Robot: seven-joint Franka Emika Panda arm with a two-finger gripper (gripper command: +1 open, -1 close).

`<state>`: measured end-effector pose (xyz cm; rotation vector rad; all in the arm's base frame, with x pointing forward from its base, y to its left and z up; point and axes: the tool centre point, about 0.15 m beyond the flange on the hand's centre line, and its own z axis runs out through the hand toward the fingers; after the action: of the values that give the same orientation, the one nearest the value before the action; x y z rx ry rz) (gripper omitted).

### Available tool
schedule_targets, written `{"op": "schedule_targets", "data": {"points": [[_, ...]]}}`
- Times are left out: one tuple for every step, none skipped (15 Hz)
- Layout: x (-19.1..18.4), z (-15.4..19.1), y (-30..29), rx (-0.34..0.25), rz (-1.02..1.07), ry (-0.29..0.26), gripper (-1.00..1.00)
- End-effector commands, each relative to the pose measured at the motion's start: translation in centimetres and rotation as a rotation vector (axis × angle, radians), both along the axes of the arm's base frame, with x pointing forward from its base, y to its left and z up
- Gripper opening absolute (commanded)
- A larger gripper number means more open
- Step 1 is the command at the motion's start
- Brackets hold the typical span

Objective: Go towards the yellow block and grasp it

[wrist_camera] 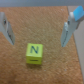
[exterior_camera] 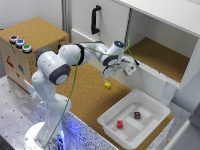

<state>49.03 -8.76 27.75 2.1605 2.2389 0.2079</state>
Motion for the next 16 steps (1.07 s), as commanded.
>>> {"op": "schedule_targets", "data": {"points": [[-1.4,-4.1,0.4,0.03,0.03,-0.107,1.0],[-1.6,-4.4,0.4,0.026,0.028,-0.115,1.0],[-2.0,-4.5,0.5,0.022,0.03,-0.125,1.0],[-2.4,-4.4,0.3,0.016,0.018,-0.142,1.0],[-2.9,-3.8,0.0,0.013,-0.001,-0.181,1.0],[-3.6,-3.1,-0.4,0.027,-0.037,-0.209,1.0],[-4.6,-2.8,-0.5,0.033,-0.053,-0.219,1.0],[-5.5,-2.9,-0.3,0.032,-0.047,-0.222,1.0],[-5.9,-3.4,-0.1,0.03,-0.049,-0.2,1.0],[-6.3,-3.8,0.2,0.029,-0.05,-0.191,1.0],[-6.6,-3.9,0.5,0.03,-0.048,-0.189,1.0],[-6.8,-3.6,0.4,0.034,-0.064,-0.188,1.0],[-7.1,-3.3,0.1,0.039,-0.087,-0.189,1.0],[-7.6,-3.3,0.0,0.038,-0.096,-0.191,1.0],[-7.8,-3.5,0.1,0.036,-0.092,-0.184,1.0],[-7.8,-3.8,0.2,0.038,-0.093,-0.178,1.0]]}}
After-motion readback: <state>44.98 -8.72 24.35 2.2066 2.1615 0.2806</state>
